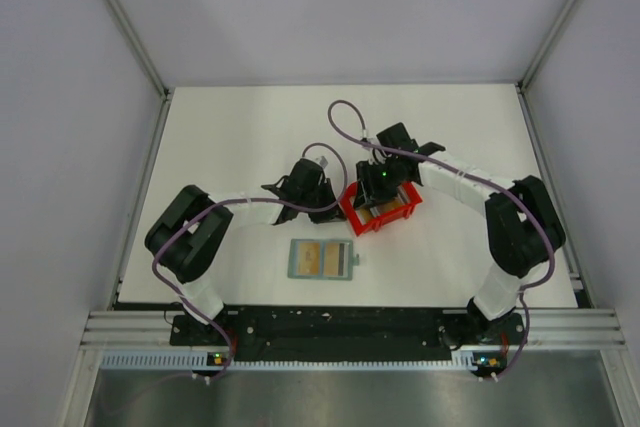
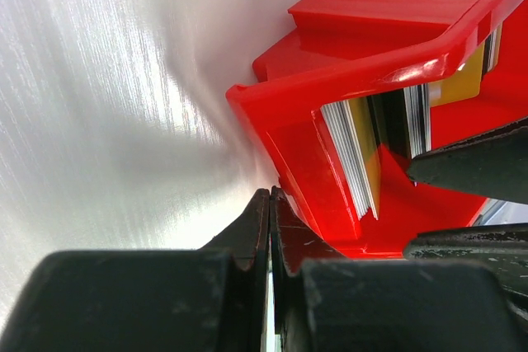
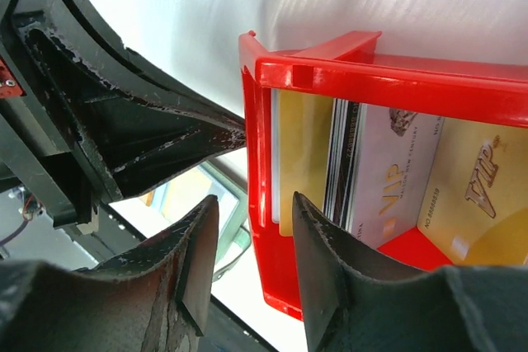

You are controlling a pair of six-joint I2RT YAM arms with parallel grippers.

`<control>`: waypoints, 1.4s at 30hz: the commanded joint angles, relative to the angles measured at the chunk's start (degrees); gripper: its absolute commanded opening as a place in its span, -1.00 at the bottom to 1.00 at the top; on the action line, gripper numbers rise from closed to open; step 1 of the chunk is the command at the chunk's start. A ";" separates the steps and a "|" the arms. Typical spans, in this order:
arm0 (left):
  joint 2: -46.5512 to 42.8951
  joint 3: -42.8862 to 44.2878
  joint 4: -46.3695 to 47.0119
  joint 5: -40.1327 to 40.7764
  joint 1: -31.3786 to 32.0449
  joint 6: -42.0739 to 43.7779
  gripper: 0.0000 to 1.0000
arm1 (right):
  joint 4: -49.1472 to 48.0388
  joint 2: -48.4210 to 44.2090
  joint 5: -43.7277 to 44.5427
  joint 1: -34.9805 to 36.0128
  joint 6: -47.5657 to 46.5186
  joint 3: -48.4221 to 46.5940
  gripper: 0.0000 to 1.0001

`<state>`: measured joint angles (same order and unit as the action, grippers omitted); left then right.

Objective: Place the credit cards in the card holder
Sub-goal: Pick up the credit card from the storage box.

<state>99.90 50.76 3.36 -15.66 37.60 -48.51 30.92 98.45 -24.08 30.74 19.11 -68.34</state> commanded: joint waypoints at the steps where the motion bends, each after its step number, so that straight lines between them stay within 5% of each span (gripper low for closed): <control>1: -0.76 1.53 2.80 -0.60 0.19 -0.36 -0.98 | -0.86 -3.44 3.75 0.28 -0.39 -1.63 -0.16; 9: -1.37 1.62 2.36 -0.42 0.19 -0.09 -0.98 | -1.03 -5.56 12.12 -1.82 -0.31 -0.75 0.05; 21: -0.76 2.06 2.71 -0.95 0.19 -0.01 -0.98 | -4.81 2.79 3.60 -2.88 0.40 0.40 0.19; 35: -0.32 2.76 2.45 -1.39 0.19 0.17 -0.97 | -5.78 0.86 -1.59 -2.88 1.10 0.57 -0.04; 42: -0.76 2.32 2.09 -1.04 0.28 0.26 -0.98 | -5.34 -0.46 7.90 -3.58 -0.39 -0.04 0.27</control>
<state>99.90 51.20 2.98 -16.08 37.60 -48.49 27.24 100.77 -20.12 27.86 19.62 -67.88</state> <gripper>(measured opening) 0.018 0.608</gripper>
